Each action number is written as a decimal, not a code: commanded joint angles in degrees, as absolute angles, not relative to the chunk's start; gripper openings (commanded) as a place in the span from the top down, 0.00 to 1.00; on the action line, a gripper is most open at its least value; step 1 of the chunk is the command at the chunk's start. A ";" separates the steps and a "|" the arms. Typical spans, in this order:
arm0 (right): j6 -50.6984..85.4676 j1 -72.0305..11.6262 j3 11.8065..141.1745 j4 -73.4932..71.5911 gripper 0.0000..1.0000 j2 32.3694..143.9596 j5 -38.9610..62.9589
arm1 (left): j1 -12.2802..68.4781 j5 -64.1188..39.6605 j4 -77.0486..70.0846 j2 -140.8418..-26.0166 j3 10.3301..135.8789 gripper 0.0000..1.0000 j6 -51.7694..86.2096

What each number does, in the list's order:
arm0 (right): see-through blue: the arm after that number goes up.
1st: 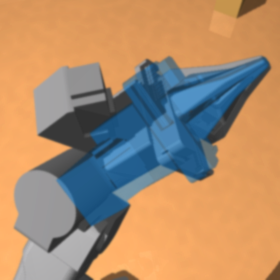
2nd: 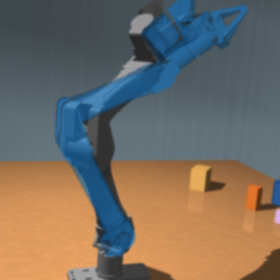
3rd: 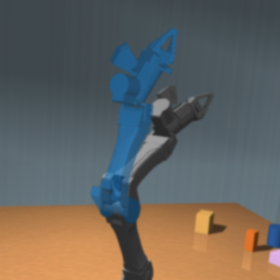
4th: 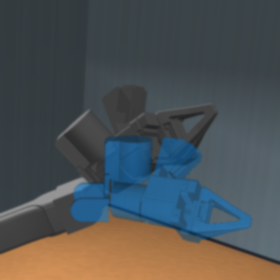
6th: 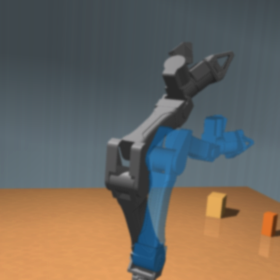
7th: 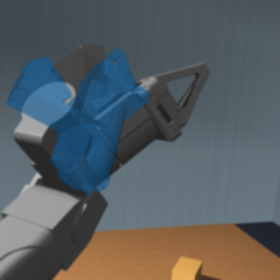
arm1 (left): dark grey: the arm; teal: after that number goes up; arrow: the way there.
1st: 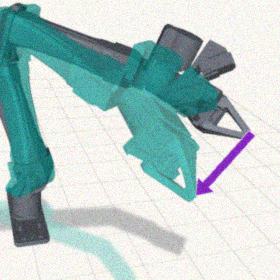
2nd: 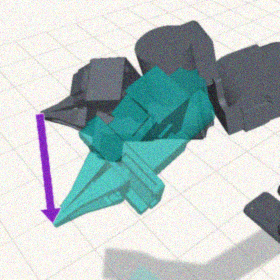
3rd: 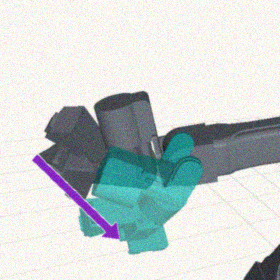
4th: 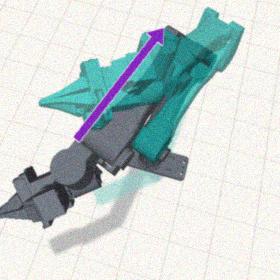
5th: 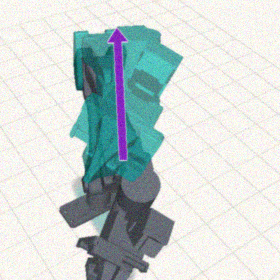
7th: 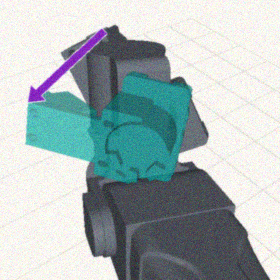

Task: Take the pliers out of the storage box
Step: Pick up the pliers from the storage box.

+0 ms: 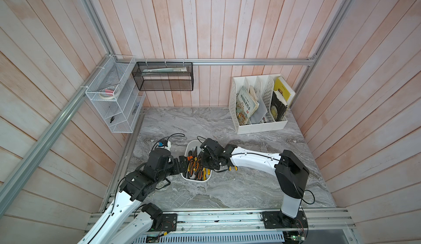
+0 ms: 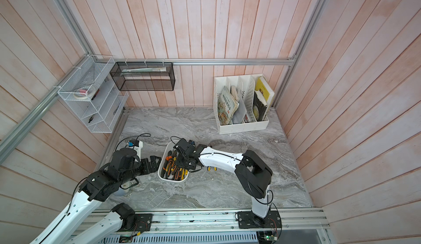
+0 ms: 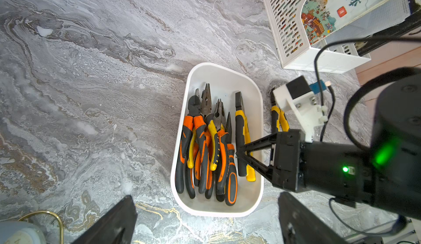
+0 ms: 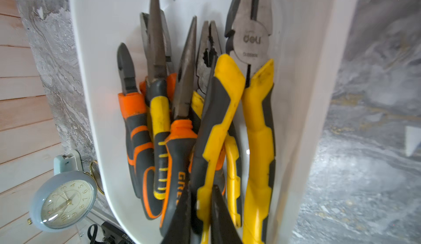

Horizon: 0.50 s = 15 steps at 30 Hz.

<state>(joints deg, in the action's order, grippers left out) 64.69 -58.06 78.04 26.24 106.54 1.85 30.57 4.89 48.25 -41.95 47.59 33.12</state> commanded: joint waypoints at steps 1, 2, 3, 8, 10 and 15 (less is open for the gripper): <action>59.45 -58.27 81.40 31.27 1.00 102.87 -4.59 | 30.89 5.09 48.34 -41.90 47.21 0.00 32.43; 58.76 -58.27 81.41 31.21 1.00 102.26 -4.90 | 30.85 5.18 48.35 -41.86 47.19 0.00 32.43; 57.93 -58.26 81.42 30.96 1.00 101.60 -5.19 | 30.83 5.19 48.36 -41.88 47.20 0.00 32.43; 53.91 -57.60 82.13 33.25 1.00 98.14 -7.54 | 30.89 5.19 48.50 -42.17 47.19 0.00 32.52; 51.33 -56.39 81.73 34.93 1.00 96.28 -8.15 | 30.90 5.19 48.48 -42.28 47.20 0.00 32.43; 42.35 -50.55 76.01 36.99 1.00 89.56 -7.36 | 30.94 4.84 48.54 -43.30 47.25 0.00 32.34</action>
